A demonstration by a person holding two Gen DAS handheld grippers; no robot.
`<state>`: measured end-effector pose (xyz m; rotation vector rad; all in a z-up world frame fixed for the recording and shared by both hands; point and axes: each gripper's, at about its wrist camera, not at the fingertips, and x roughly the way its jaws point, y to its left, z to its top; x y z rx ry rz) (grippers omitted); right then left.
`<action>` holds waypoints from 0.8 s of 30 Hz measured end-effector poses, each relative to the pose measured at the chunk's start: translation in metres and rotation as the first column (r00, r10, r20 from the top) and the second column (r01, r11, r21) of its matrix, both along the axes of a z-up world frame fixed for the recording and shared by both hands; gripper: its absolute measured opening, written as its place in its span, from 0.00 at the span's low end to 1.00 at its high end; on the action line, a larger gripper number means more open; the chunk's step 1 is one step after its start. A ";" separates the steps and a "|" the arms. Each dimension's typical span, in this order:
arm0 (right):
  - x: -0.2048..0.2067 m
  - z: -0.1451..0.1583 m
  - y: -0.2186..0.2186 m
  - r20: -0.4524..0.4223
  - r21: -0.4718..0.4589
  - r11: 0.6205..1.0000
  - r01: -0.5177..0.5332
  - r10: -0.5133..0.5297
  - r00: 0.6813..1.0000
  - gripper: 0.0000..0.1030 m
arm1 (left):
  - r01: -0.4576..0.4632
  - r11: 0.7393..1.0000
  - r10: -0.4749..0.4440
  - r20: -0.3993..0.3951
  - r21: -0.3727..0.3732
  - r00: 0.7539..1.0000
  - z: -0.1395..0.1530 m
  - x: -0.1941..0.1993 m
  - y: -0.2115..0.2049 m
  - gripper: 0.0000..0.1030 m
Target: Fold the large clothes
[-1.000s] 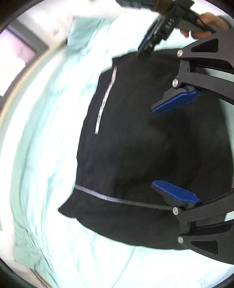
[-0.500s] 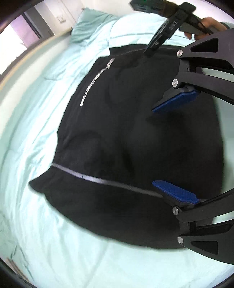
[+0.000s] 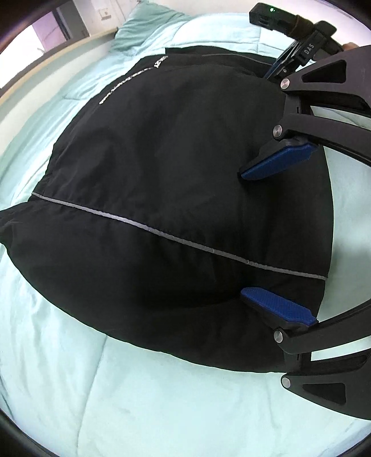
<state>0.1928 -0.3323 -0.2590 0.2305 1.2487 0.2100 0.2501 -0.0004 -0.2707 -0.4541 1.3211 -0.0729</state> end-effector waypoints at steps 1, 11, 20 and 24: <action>0.000 -0.002 0.001 0.007 0.004 1.000 0.008 -0.008 1.000 0.74 | 0.006 1.000 -0.006 0.009 -0.004 1.000 -0.001 -0.002 0.000 0.76; -0.051 0.009 -0.039 0.018 -0.109 0.981 0.159 -0.158 0.987 0.75 | -0.031 0.998 0.031 -0.016 0.047 0.999 0.016 -0.030 0.020 0.77; -0.060 0.031 -0.075 0.036 0.032 0.991 0.131 -0.132 0.991 0.75 | 0.031 0.992 -0.033 0.015 0.122 0.999 0.036 -0.029 0.023 0.91; -0.062 0.056 -0.117 0.106 0.017 0.980 0.199 -0.200 0.974 0.76 | -0.013 0.999 0.009 0.085 0.052 0.996 0.066 -0.023 0.042 0.91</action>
